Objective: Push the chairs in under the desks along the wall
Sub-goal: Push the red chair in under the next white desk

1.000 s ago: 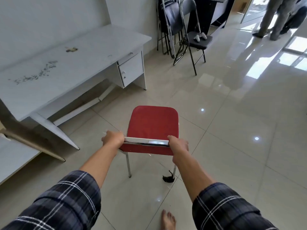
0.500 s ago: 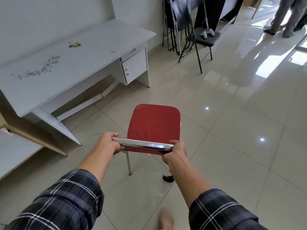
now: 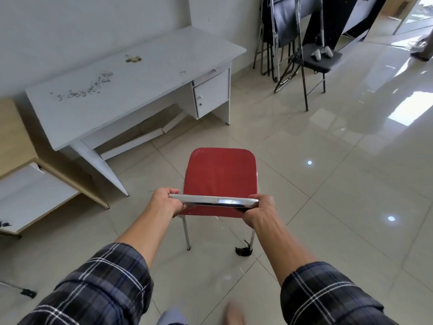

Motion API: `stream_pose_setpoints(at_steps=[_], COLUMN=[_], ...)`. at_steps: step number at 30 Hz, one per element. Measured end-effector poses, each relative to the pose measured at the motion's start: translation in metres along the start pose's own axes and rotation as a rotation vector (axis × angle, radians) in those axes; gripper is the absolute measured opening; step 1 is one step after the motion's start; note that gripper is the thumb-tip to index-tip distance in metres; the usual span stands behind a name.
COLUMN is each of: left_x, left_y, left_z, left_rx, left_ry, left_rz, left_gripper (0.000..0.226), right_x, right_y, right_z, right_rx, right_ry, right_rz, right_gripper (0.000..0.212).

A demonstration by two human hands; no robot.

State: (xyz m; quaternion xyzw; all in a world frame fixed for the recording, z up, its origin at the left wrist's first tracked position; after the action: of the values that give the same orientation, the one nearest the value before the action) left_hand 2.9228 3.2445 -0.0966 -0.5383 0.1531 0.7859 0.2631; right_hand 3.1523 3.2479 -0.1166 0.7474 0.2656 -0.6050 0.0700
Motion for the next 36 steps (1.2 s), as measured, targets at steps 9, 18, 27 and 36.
stream_pose_setpoints(at_steps=[9, 18, 27, 36], left_x=[0.027, 0.068, 0.101, 0.124], left_y=[0.013, -0.009, -0.018, -0.05], left_z=[0.067, 0.176, 0.256, 0.314], left_rx=[-0.199, -0.316, -0.448, -0.534], left_ry=[-0.01, -0.024, -0.028, -0.043], left_rz=[0.097, 0.072, 0.076, 0.215], left_gripper=[0.011, 0.015, 0.021, 0.05], right_x=[0.013, 0.031, 0.042, 0.068], right_y=[-0.093, -0.225, -0.328, -0.437], right_z=[0.031, 0.062, 0.092, 0.094], right_rx=[-0.187, -0.305, -0.417, -0.581], right_ry=[-0.018, -0.012, -0.027, -0.046], right_rz=[-0.082, -0.077, -0.102, -0.148], right_gripper=[0.05, 0.053, 0.051, 0.049])
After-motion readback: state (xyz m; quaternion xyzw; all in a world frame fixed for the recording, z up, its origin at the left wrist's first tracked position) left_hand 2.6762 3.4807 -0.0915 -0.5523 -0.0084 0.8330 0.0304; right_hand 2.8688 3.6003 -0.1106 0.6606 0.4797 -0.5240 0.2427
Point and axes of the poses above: each hand's wrist, its own x-axis towards the middle knuckle, its own y-axis out of the back of the hand, z = x × y, the point moved 5 cm from there along x, towards the middle knuckle, and after that the axes turned 8 degrees about x, right-handed, at the moved point
